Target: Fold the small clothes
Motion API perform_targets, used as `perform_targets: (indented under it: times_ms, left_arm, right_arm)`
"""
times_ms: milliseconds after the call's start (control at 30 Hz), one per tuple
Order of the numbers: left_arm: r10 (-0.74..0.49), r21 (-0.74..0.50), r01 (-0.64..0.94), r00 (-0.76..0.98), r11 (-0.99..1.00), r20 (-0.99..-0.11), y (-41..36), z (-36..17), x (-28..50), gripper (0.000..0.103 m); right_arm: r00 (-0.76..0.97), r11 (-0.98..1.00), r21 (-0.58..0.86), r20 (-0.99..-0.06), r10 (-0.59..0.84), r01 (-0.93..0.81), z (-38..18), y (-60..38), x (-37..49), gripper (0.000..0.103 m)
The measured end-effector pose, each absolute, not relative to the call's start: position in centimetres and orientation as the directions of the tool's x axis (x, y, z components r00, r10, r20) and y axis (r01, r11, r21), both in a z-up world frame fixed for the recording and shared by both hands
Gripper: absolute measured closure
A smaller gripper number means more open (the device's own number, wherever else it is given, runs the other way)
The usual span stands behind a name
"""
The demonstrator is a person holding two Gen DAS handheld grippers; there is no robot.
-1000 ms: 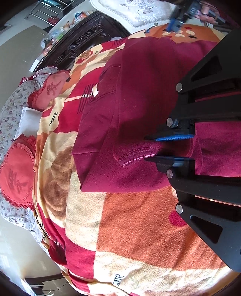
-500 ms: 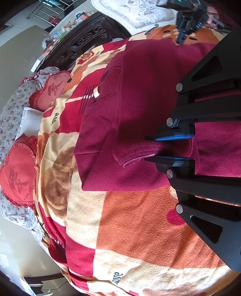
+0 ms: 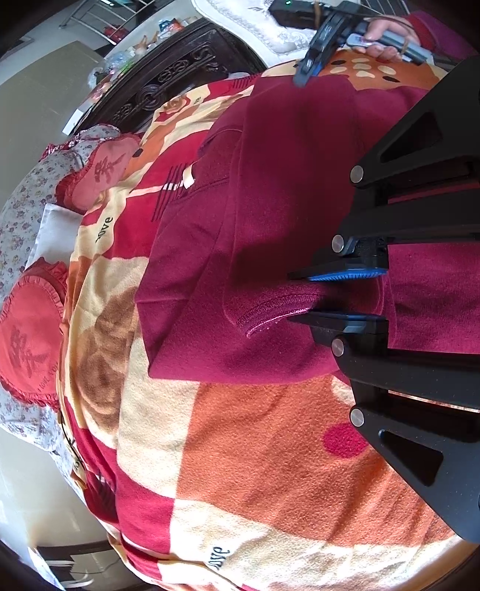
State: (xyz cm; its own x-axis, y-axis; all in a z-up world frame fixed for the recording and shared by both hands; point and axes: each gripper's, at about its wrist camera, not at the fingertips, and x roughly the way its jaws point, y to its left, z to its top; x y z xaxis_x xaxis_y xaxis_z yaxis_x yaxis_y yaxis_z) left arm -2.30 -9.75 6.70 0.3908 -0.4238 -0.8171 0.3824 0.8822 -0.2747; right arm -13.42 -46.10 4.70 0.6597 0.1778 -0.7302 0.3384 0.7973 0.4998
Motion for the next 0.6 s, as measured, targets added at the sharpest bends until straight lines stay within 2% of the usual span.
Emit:
perform_targets:
  times_ms: [33, 100, 167, 200, 233, 300, 367, 433, 600]
  left_arm:
    - [-0.423, -0.269, 0.389, 0.393, 0.881, -0.816, -9.9, 6.8, -2.3, 0.091]
    - [-0.421, -0.254, 0.405, 0.404, 0.878, -0.812, -10.1, 7.0, -2.4, 0.091]
    - [-0.406, -0.231, 0.409, 0.415, 0.883, -0.814, -10.4, 6.7, -2.4, 0.088]
    - [-0.391, -0.219, 0.406, 0.408, 0.887, -0.825, -10.6, 6.1, -2.3, 0.08]
    - [-0.381, -0.217, 0.401, 0.394, 0.89, -0.837, -10.7, 5.5, -2.1, 0.077]
    - [-0.382, -0.23, 0.386, 0.381, 0.893, -0.842, -10.4, 5.1, -1.9, 0.077]
    - [-0.389, -0.235, 0.387, 0.388, 0.892, -0.836, -9.9, 5.4, -2.2, 0.077]
    - [-0.381, -0.223, 0.387, 0.4, 0.894, -0.834, -9.3, 6.0, -2.6, 0.077]
    - [-0.38, -0.239, 0.359, 0.398, 0.902, -0.835, -8.0, 6.5, -3.4, 0.077]
  right_arm:
    - [0.649, 0.807, 0.493, -0.737, 0.188, 0.325, 4.4, -45.8, -12.7, 0.076]
    - [0.626, 0.879, 0.345, -0.777, 0.072, 0.328, 5.5, -44.8, -12.1, 0.091]
    - [0.62, 0.906, 0.269, -0.784, 0.009, 0.327, 6.5, -44.6, -12.1, 0.091]
    - [0.597, 0.915, 0.214, -0.801, -0.035, 0.341, 6.4, -44.5, -12.0, 0.092]
    - [0.557, 0.925, 0.124, -0.824, -0.105, 0.358, 5.7, -44.3, -11.7, 0.093]
    - [0.485, 0.924, 0.035, -0.858, -0.168, 0.382, 3.8, -44.6, -11.5, 0.094]
    - [0.493, 0.904, 0.134, -0.865, -0.093, 0.406, 3.4, -45.9, -12.8, 0.094]
    - [0.549, 0.89, 0.22, -0.835, -0.04, 0.399, 4.4, -46.2, -14.5, 0.094]
    - [0.591, 0.923, 0.231, -0.807, 0.005, 0.309, 6.8, -43.5, -16.8, 0.092]
